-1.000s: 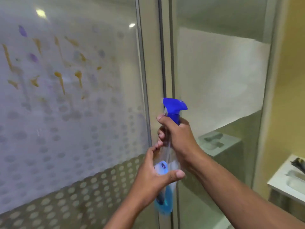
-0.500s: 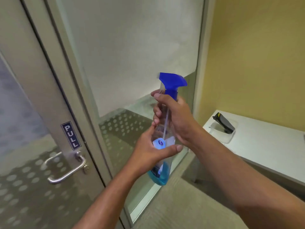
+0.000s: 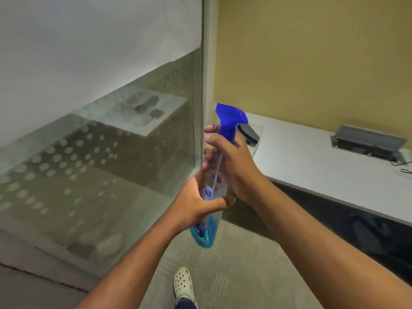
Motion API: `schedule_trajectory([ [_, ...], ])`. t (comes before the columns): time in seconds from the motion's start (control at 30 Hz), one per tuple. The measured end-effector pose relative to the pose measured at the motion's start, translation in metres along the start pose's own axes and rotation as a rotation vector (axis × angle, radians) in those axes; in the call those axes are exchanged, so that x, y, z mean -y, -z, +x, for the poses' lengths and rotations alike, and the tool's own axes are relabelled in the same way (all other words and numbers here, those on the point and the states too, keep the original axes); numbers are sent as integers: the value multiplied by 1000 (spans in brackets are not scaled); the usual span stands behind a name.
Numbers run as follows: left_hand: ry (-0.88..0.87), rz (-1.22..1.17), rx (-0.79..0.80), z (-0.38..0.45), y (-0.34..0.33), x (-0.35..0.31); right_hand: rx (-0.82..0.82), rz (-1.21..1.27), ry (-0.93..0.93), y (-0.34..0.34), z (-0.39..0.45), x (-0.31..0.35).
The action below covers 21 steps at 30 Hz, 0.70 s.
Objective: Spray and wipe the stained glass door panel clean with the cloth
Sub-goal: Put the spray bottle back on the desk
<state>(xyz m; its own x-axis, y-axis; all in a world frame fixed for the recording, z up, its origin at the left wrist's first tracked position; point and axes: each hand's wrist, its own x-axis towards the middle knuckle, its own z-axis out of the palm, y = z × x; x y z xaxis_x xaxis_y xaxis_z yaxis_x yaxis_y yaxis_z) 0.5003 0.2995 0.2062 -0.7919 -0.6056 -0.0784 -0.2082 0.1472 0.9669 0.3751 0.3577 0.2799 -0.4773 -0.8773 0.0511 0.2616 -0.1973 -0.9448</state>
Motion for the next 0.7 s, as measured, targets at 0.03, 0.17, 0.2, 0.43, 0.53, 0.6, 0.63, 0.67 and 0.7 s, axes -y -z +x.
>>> schedule_trajectory([
  [0.03, 22, 5, 15, 15, 0, 4, -29, -11, -8, 6, 11, -4],
  [0.17, 60, 18, 115, 81, 5, 16, -156, -108, -6, 28, 62, -14],
  [0.2, 76, 34, 149, 97, 7, 16, -183, -135, -5, 34, 75, -15],
  [0.43, 40, -4, 359, 203, 15, 11, -207, -359, -136, 94, 142, -8],
  [0.53, 26, -28, 420, 240, 12, 11, -177, -390, -164, 124, 152, -1],
  [0.6, 15, -5, 458, 263, 7, 14, -165, -434, -136, 145, 158, 3],
  [0.63, 11, 13, 475, 275, 3, 15, -168, -462, -124, 155, 163, 4],
  [0.67, 10, 36, 493, 287, -2, 16, -174, -485, -116, 165, 168, 4],
  [0.7, 8, 58, 512, 300, -7, 17, -183, -503, -112, 175, 173, 3],
])
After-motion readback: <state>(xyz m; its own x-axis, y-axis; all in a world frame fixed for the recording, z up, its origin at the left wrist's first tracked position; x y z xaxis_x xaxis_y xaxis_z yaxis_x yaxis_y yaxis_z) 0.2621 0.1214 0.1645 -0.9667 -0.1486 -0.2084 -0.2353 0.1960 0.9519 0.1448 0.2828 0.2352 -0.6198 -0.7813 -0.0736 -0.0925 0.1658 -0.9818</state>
